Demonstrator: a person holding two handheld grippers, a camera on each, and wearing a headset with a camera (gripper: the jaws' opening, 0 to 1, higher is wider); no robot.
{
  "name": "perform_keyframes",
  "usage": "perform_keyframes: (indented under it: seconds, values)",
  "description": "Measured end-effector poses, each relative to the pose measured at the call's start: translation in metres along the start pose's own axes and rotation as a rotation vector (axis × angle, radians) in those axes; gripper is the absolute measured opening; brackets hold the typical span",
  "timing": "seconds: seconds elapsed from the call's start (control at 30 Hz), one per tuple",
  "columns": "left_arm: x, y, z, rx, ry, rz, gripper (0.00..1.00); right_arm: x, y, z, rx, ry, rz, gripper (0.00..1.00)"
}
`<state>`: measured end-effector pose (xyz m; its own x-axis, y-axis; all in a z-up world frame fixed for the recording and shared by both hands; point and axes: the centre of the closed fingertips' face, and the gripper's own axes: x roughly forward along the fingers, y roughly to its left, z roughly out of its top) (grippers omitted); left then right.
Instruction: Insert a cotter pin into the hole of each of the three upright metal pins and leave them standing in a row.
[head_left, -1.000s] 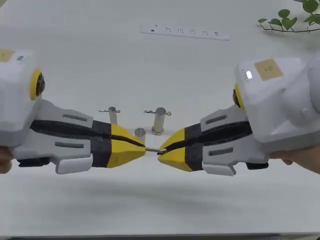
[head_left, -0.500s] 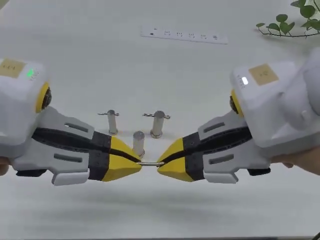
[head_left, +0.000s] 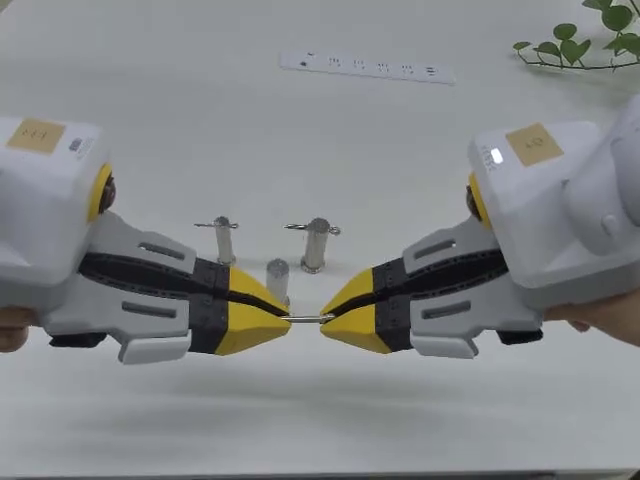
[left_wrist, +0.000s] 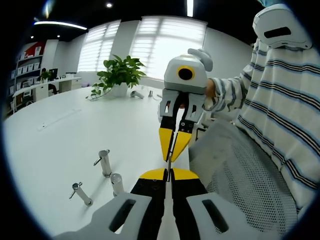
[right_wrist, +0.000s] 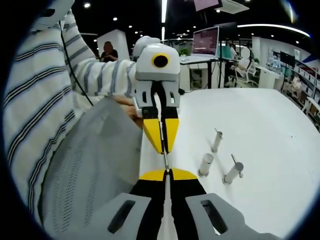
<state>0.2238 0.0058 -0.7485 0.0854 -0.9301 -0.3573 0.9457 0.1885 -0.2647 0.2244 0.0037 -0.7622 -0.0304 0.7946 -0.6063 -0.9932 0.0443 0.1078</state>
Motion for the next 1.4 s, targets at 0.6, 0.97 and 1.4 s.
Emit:
perform_keyframes:
  seconds: [0.6, 0.97, 1.4]
  values:
    - [-0.009, 0.048, -0.028, -0.040, 0.044, 0.202, 0.30, -0.002, -0.039, -0.031, 0.100, 0.062, -0.142, 0.04]
    - [0.003, 0.081, -0.058, -0.048, 0.103, 0.288, 0.34, -0.002, -0.055, -0.044, 0.153, 0.075, -0.187, 0.04]
    - [0.022, 0.100, -0.063, -0.046, 0.084, 0.336, 0.31, 0.004, -0.063, -0.048, 0.181, 0.075, -0.202, 0.04]
